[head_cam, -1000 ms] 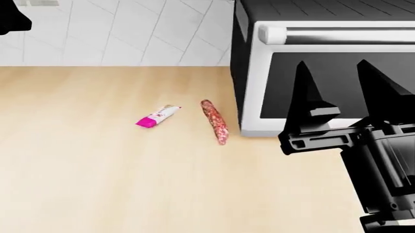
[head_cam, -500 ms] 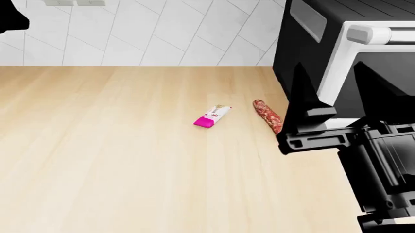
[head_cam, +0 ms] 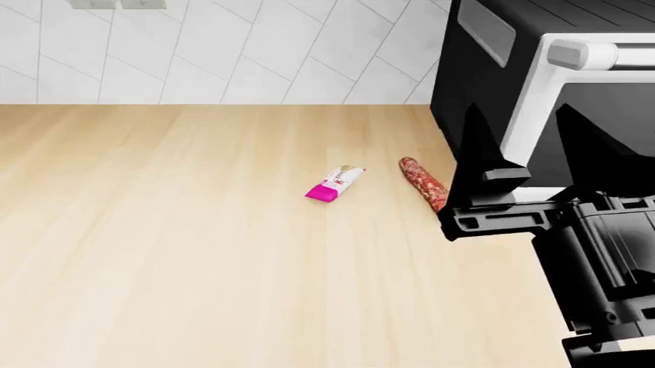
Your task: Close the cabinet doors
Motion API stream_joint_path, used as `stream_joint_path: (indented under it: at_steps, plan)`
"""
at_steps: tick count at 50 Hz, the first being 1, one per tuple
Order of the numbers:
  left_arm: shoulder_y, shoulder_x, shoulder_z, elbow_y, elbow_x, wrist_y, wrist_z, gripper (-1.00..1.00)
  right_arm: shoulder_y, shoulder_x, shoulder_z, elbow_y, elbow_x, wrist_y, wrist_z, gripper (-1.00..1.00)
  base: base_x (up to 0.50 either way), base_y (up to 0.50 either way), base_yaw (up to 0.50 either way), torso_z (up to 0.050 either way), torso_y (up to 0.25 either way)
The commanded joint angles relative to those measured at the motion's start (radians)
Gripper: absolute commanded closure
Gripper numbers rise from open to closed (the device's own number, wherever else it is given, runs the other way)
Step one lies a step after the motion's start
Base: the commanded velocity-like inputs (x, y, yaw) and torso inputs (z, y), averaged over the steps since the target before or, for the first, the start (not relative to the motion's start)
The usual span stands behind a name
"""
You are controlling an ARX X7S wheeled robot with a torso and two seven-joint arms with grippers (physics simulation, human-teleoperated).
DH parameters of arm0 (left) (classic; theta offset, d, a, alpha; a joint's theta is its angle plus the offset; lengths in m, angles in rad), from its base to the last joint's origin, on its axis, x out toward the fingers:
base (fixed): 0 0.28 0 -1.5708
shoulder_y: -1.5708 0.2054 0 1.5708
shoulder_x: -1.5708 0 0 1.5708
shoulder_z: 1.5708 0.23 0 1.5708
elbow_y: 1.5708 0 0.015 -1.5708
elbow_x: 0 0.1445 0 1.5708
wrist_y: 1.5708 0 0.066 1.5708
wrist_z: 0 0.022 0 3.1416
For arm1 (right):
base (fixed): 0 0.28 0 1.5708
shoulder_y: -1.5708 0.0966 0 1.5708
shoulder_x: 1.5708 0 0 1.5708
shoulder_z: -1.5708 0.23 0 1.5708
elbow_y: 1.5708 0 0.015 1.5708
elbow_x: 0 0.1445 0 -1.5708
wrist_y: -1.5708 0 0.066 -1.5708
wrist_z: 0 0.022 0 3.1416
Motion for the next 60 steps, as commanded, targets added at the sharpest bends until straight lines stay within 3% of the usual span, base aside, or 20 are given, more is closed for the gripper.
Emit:
stream_joint_path:
  at_steps: [1, 11, 22, 38, 48, 55, 60]
  plan:
    - [-0.008, -0.023, -0.064, -0.01, -0.003, 0.028, -0.016, -1.0, -0.006, 0.002, 0.0, 0.002, 0.001, -0.011, 0.005, -1.0, 0.0, 0.0, 0.0, 0.0, 0.0]
    - [-0.148, -0.097, 0.007, -0.092, -0.11, -0.018, -0.075, -1.0, -0.017, 0.008, 0.003, -0.006, -0.001, -0.024, 0.001, -1.0, 0.0, 0.0, 0.0, 0.0, 0.0]
    - [-0.452, -0.041, 0.195, -0.343, -0.213, -0.043, -0.087, -1.0, -0.028, 0.012, 0.0, -0.009, -0.006, -0.036, -0.007, -1.0, 0.0, 0.0, 0.0, 0.0, 0.0]
    - [-0.711, 0.068, 0.399, -0.652, 0.023, -0.026, 0.055, -1.0, -0.049, 0.027, 0.015, -0.014, -0.003, -0.063, -0.017, -1.0, 0.0, 0.0, 0.0, 0.0, 0.0]
    - [-0.786, 0.142, 0.466, -0.762, 0.082, -0.003, 0.103, -1.0, -0.021, 0.085, 0.038, -0.053, 0.068, -0.078, 0.039, -1.0, 0.0, 0.0, 0.0, 0.0, 0.0]
    - [-0.809, 0.196, 0.489, -0.829, 0.098, 0.02, 0.134, -1.0, 0.018, 0.224, -0.073, -0.059, 0.071, -0.229, 0.102, -1.0, 0.0, 0.0, 0.0, 0.0, 0.0]
    - [-0.824, 0.225, 0.517, -0.856, 0.108, 0.024, 0.162, -1.0, 0.139, 0.456, -0.348, -0.059, 0.028, -0.505, 0.19, -1.0, 0.0, 0.0, 0.0, 0.0, 0.0]
